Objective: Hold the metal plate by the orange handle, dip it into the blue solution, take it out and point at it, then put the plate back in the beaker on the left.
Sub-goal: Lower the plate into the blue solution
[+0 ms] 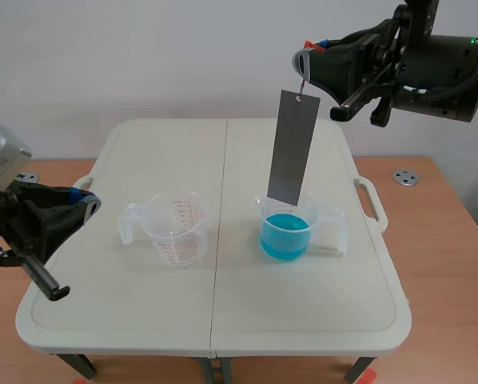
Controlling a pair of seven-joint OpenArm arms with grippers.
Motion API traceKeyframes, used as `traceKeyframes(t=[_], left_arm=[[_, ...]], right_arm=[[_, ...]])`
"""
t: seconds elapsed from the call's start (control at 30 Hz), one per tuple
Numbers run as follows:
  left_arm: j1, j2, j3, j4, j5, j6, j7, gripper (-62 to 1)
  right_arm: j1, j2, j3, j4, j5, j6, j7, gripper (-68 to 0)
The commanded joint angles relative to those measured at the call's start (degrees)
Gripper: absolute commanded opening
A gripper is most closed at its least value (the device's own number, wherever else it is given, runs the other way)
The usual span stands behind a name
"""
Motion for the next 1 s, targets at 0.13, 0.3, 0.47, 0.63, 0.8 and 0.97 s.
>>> traceKeyframes(t=[0.13,0.3,0.47,0.63,0.8,0.97], left_arm=[[12.15,-0.15,-7.78,3.39,-0.61,0.31,-4.42,-59.5],[21.99,-0.13,-12.81,4.02,-0.61,0.31,-8.68,-59.5],[30.34,-0.13,-16.41,4.02,-0.63,0.31,-13.86,-59.4],[36.61,-0.13,-19.04,4.0,-0.61,0.31,-15.65,-59.4],[41.05,-0.13,-20.11,4.0,-0.61,0.31,-15.65,-59.4],[43.45,-0.07,-20.09,3.98,-0.61,0.28,-15.63,-59.4]], right_arm=[[1.29,-1.03,0.2,-2.58,-1.46,0.07,1.36,-66.0],[1.29,-2.8,0.2,-6.03,-4.31,0.66,2.58,-66.1],[1.29,-4.04,0.2,-10.25,-7.13,0.66,4.72,-66.1],[1.29,-4.98,0.2,-13.99,-10.14,0.66,7.28,-66.1],[1.29,-6.12,0.2,-16.76,-13.55,0.66,8.68,-66.1],[1.29,-6.73,0.15,-18.12,-16.44,0.66,9.7,-66.1]])
